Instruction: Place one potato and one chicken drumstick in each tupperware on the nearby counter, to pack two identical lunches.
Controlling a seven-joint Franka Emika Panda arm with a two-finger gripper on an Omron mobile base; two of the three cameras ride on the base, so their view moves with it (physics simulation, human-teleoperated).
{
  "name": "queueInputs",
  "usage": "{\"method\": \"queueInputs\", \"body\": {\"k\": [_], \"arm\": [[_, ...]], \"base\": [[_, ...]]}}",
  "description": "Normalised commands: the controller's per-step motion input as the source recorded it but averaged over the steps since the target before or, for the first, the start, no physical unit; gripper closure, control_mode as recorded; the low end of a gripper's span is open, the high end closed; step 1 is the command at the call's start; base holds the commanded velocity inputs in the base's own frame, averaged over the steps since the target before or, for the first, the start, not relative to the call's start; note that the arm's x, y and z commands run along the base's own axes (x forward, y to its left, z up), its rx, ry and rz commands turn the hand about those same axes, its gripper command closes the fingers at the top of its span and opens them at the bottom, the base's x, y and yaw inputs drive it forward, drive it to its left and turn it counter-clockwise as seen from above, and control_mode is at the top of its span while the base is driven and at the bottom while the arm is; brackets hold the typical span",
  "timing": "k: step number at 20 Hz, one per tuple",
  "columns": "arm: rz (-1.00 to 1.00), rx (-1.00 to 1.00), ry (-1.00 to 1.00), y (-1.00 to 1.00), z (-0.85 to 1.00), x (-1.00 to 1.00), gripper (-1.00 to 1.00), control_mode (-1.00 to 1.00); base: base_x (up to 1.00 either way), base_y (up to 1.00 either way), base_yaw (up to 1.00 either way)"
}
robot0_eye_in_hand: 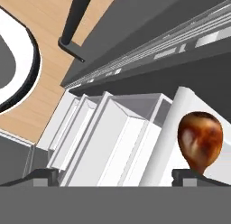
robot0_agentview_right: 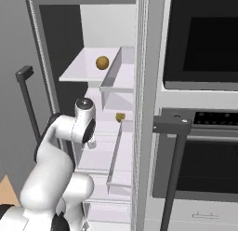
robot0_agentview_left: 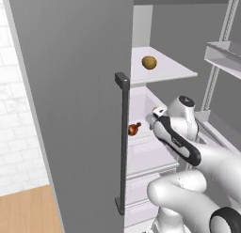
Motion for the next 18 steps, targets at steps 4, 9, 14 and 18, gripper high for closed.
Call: {"method": "queueInputs", "body": {"k": [4, 9, 14, 18], "arm": [[0.00, 0.13, 0.00, 0.00, 0.00, 0.27, -1.00, -1.00], [0.00, 0.07, 0.00, 0.11, -0.01, 0.38, -1.00, -1.00], [0.00, 0.00, 0.00, 0.26, -0.04, 0.54, -1.00, -1.00], [0.00, 0.00, 0.00, 0.07, 0.00, 0.45, -1.00, -1.00]], "base": [[0.00, 0.00, 0.00], [0.00, 0.00, 0.00], [0.00, 0.00, 0.00], [0.00, 0.00, 0.00]]}}
